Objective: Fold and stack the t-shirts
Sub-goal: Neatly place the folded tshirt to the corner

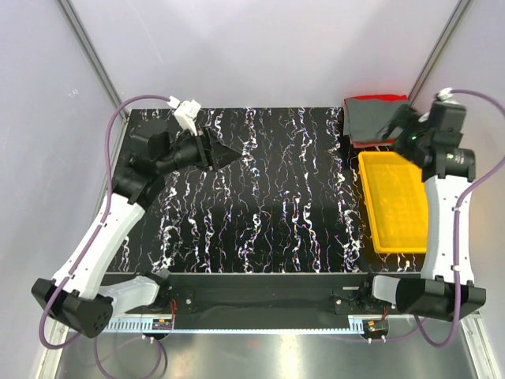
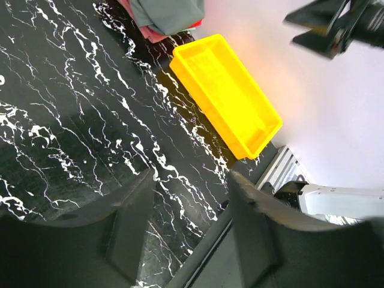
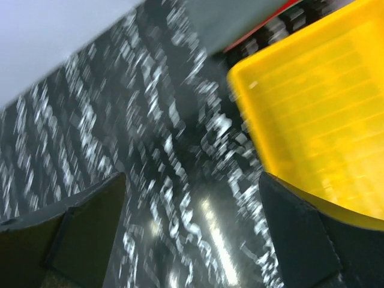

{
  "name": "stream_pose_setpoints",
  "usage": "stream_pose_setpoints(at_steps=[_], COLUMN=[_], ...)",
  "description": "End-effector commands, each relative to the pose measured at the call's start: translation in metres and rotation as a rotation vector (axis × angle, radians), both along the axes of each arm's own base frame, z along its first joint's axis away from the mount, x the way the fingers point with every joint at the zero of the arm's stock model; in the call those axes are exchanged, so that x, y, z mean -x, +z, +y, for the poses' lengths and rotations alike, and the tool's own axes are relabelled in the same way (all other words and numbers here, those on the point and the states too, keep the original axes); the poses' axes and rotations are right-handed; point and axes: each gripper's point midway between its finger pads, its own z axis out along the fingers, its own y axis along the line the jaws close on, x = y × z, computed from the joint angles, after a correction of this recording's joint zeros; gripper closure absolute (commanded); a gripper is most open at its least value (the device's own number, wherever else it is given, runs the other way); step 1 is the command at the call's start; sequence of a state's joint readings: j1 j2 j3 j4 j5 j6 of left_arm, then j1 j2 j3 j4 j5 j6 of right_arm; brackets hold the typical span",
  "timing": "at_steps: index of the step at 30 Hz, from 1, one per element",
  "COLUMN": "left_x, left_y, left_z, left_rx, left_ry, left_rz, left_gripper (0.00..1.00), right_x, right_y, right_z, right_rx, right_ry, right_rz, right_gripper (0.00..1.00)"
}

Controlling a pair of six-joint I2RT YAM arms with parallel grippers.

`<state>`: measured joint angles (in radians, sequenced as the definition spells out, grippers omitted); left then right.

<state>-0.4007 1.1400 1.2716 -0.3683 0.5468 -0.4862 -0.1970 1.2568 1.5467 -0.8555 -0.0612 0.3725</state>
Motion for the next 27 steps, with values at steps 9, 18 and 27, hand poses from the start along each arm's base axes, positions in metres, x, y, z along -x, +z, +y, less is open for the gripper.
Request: stream_pose_setpoints(at_steps=[9, 18, 27], left_x=[0.052, 0.078, 0.08], left_y=[-0.017, -0.027, -0.039], left_z=[0.039, 0.062, 0.064], left_rx=[-0.032, -0.025, -0.045], left_ry=[0.084, 0.155, 0.157], left_rz=[-0.046, -0.108, -0.095], left_gripper=[0.01, 0.01, 0.01], right_x=[0.088, 0.125, 0.122], right_y=[-0.015, -0.022, -0.013], right_z=[0.118, 0.12, 0.113], right_rx=[-0.234, -0.207, -0.183], right_ry=[0.434, 0.453, 0.418], right_rz=[-0.079, -0.11, -0.133], right_gripper=[0.0, 0.0, 0.0])
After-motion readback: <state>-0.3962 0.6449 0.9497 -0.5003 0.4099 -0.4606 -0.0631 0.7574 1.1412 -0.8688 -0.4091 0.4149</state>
